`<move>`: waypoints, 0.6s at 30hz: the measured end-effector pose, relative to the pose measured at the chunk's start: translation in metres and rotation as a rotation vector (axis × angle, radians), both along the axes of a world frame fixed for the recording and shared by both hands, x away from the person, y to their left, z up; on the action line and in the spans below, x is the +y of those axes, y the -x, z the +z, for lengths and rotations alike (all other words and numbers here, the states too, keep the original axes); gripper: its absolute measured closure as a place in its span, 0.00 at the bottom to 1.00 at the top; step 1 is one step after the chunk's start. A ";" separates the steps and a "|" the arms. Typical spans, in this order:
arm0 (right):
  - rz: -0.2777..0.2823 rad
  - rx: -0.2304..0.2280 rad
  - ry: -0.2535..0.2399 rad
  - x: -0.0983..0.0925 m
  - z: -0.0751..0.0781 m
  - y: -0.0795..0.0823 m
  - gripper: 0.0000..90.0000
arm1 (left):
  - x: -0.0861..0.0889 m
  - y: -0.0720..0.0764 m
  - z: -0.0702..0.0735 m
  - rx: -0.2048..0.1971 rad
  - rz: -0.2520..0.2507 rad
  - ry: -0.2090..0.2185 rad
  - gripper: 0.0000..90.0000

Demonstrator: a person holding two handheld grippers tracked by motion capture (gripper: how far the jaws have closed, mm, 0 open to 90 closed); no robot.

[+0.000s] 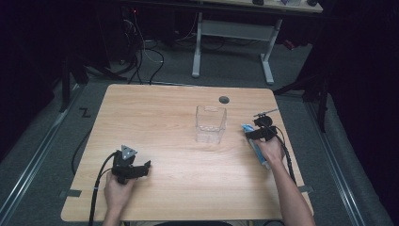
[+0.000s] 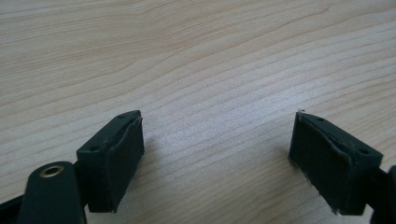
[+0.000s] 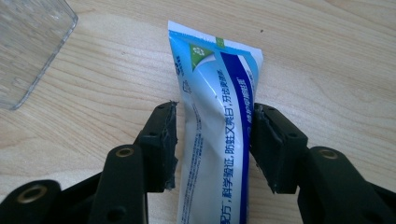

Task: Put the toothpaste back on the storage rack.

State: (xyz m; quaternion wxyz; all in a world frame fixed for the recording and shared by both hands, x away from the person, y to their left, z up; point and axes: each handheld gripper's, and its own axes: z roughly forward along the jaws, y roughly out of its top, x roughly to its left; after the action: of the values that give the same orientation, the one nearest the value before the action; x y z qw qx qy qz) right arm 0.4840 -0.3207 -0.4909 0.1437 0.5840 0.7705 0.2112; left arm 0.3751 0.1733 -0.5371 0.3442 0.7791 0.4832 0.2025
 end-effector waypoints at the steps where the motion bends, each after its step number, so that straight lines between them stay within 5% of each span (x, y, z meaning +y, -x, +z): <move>1: -0.001 0.000 0.004 0.001 0.000 0.000 0.58 | 0.000 0.000 0.000 0.000 0.000 0.000 0.20; 18: 0.009 0.061 0.027 0.004 -0.009 -0.006 0.67 | 0.000 0.000 0.000 0.000 0.000 -0.002 0.20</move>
State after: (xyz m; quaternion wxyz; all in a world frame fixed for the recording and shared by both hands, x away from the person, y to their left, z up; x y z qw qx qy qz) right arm 0.4895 -0.3168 -0.4994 0.1269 0.5847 0.7800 0.1836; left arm 0.3751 0.1731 -0.5371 0.3433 0.7796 0.4828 0.2031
